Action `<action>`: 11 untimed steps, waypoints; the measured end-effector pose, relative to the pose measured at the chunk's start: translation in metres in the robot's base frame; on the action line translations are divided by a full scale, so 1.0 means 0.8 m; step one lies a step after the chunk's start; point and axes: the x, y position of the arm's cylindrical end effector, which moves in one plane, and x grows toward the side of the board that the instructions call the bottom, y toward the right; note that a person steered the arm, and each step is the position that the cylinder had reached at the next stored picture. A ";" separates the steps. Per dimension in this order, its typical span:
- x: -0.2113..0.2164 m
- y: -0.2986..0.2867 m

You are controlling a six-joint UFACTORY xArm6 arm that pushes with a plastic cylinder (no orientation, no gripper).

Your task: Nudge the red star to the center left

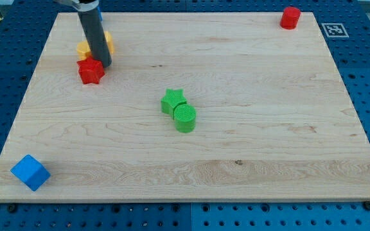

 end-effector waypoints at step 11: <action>0.035 -0.024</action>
